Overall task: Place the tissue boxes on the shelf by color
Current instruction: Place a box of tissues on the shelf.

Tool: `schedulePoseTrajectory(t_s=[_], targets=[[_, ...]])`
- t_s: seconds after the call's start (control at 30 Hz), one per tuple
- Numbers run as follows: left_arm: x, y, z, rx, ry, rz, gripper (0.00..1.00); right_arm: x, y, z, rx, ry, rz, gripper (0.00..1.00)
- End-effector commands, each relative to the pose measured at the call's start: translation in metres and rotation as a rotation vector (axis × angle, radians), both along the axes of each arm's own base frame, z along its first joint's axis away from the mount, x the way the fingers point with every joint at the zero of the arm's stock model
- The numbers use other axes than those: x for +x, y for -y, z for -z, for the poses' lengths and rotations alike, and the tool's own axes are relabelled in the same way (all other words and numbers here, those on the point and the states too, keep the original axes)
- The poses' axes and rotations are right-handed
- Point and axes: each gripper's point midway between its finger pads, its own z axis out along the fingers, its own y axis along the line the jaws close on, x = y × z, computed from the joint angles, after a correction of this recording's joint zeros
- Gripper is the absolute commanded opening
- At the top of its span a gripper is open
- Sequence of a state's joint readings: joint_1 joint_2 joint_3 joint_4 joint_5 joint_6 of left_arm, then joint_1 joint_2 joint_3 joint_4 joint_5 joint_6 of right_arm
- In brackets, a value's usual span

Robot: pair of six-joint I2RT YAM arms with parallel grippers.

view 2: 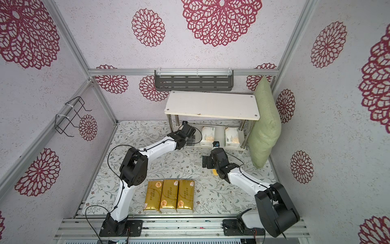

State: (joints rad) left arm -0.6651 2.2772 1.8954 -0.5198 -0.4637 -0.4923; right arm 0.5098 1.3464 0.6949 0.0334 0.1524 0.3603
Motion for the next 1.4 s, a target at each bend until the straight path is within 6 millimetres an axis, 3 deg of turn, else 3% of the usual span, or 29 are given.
schedulePoseTrajectory(t_s=[0.0, 1.37], targets=[[0.000, -0.007, -0.009, 0.019, 0.013, -0.009, 0.98, 0.005, -0.006, -0.011, 0.025, 0.024, 0.001, 0.99], [0.002, -0.001, -0.036, -0.008, 0.056, 0.003, 0.97, 0.005, -0.007, -0.014, 0.025, 0.030, -0.010, 0.99]])
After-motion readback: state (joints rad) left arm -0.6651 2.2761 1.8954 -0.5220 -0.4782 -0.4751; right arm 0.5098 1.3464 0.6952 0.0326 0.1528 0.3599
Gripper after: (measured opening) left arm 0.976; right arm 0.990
